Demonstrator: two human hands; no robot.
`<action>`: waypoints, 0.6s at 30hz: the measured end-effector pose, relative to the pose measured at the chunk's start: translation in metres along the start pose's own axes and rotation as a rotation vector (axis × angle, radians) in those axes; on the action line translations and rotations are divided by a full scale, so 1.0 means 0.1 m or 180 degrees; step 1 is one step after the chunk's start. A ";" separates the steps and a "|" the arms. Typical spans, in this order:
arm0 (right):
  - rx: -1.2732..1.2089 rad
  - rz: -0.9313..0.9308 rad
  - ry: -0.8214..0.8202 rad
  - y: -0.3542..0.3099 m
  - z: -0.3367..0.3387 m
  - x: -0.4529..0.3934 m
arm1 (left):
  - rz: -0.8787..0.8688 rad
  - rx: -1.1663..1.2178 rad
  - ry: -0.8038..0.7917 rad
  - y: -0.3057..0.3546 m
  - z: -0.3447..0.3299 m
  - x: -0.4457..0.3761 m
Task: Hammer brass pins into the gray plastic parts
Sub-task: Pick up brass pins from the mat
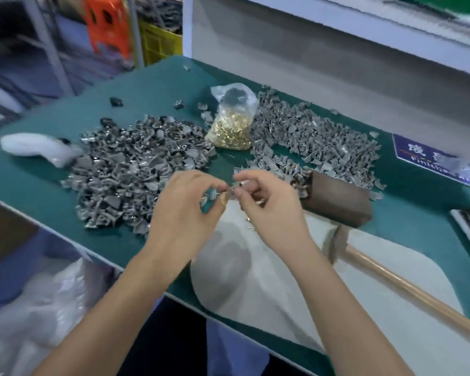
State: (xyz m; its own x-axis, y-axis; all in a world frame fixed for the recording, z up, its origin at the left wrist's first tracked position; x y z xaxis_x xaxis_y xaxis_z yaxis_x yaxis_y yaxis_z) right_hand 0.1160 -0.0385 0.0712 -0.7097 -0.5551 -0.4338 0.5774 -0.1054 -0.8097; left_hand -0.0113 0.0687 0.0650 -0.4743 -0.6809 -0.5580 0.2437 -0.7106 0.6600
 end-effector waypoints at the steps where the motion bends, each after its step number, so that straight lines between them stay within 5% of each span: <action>1: 0.0051 0.0104 -0.0113 -0.05 -0.15 -0.03 | -0.0014 -0.0121 0.0074 -0.09 0.09 -0.02; 10: 0.0502 0.0534 -0.0517 -0.33 -1.03 -0.29 | 0.0338 -0.0765 0.0483 -0.68 0.60 -0.22; 18: 0.0773 0.0576 -0.0659 -0.24 -1.24 -0.34 | 0.0500 -0.0870 0.0300 -0.82 0.58 -0.23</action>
State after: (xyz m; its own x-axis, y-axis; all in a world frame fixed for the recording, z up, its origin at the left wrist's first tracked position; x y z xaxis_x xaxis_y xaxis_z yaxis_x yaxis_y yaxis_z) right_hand 0.0766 0.0854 0.0565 -0.5048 -0.7354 -0.4521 0.7828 -0.1693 -0.5988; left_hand -0.0690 0.1529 0.0530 -0.3357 -0.7903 -0.5127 0.5318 -0.6082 0.5893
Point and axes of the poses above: each hand's wrist, its own x-axis away from the middle knuckle, its own z-axis out of the back of the hand, y = z × x, the point moved 4 cm from there along -x, towards the middle knuckle, and after that the axes turned 15 degrees about y, right-handed, at the moved point
